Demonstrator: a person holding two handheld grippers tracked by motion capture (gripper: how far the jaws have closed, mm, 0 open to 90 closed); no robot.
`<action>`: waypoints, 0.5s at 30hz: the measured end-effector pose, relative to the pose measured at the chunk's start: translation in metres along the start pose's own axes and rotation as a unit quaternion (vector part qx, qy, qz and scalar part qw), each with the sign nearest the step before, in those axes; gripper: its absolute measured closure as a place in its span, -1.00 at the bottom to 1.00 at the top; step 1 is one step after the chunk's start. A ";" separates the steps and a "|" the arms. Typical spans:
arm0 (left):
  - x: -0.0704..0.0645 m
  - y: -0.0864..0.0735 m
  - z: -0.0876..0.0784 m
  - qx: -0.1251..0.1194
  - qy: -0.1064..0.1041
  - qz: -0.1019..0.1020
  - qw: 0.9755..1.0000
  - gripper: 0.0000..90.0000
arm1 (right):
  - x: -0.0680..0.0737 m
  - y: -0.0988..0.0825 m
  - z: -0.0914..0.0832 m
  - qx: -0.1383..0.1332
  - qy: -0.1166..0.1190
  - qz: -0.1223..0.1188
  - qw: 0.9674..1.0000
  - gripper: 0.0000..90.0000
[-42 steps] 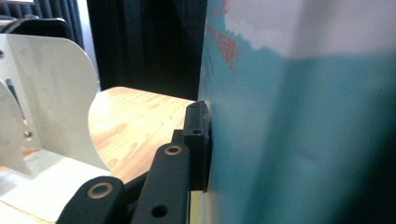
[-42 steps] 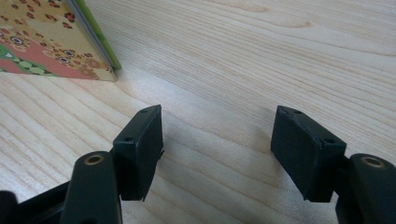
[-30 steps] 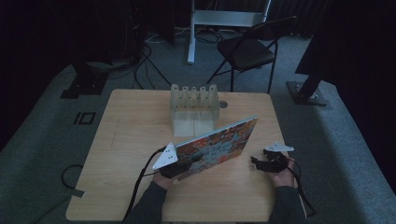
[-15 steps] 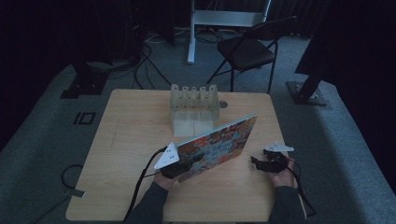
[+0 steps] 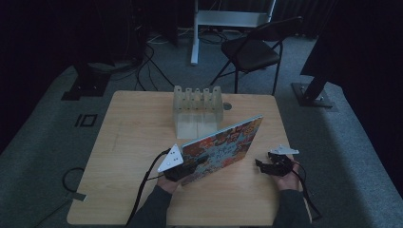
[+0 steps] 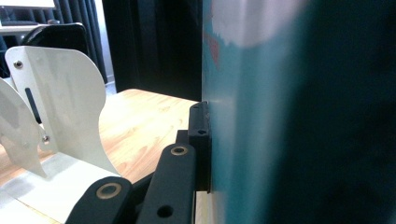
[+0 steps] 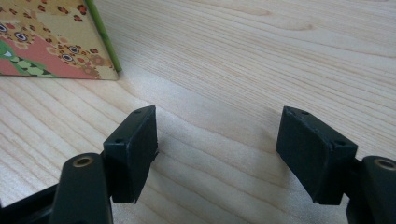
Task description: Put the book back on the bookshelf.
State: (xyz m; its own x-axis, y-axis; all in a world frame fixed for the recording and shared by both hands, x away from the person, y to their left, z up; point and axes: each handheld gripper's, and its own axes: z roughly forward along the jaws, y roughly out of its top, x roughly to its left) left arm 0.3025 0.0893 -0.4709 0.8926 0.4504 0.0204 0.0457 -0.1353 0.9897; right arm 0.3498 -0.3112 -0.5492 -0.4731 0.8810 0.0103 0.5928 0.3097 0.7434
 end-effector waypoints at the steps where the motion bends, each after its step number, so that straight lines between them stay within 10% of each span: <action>1: 0.000 0.000 0.000 0.000 0.001 -0.001 1.000 0.81 | 0.000 0.000 0.000 0.000 0.000 0.000 1.000 -0.37; 15: -0.001 0.007 -0.005 0.005 -0.003 0.004 1.000 0.81 | 0.000 0.000 0.000 0.000 0.000 0.000 1.000 -0.37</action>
State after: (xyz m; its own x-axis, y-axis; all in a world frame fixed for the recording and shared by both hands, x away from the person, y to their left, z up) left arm 0.2995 0.0920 -0.4638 0.8958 0.4436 0.0268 0.0435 -0.1474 0.9881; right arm 0.3498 -0.3112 -0.5493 -0.4733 0.8809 0.0094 0.5922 0.3103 0.7437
